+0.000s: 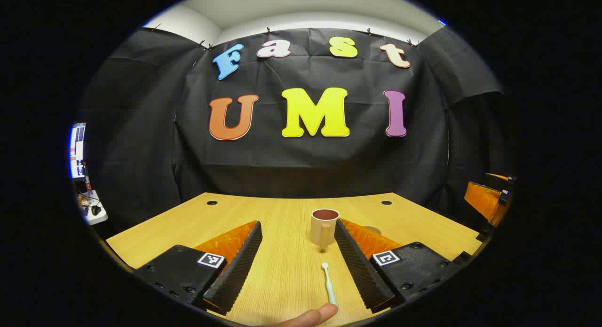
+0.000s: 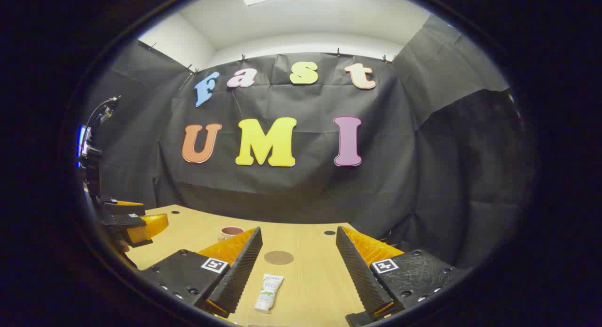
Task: Put the toothbrush and toothpaste on the desktop into the cup, then pick up the cup and place it on the coaster on the desktop.
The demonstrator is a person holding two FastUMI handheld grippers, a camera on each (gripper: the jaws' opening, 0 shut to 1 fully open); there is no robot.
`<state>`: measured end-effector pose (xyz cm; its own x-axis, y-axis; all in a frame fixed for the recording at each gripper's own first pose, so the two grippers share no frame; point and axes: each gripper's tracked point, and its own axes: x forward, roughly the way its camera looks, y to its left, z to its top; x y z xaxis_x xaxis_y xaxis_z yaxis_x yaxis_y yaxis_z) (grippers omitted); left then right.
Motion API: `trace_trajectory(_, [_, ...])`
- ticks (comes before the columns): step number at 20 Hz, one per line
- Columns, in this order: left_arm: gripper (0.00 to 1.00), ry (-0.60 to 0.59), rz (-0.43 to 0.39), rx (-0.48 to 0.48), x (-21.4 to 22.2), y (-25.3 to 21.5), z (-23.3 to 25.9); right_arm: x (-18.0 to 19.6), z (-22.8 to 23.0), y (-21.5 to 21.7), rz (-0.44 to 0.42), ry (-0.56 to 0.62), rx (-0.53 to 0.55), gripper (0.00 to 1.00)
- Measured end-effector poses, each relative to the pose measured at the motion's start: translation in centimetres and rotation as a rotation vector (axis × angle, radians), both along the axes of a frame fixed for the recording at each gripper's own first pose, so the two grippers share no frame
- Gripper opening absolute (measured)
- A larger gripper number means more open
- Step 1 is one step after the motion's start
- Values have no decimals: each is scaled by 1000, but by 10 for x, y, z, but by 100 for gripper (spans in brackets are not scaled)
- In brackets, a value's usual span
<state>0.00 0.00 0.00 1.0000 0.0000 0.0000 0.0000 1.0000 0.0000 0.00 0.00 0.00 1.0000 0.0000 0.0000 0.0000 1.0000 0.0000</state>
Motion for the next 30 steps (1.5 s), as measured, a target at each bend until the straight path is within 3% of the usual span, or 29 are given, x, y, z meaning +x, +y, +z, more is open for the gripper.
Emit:
trace_trajectory(14, [98,6,57,4,2,19,-3,4,-10,27,47,27,-53,95])
trace_trajectory(22, [98,50,36,-25,13,15,-18,6,-18,35,74,43,-53,97])
trace_trajectory(30, [98,350,-88,-13,31,-33,-96,14,-51,14,44,106,-44,95])
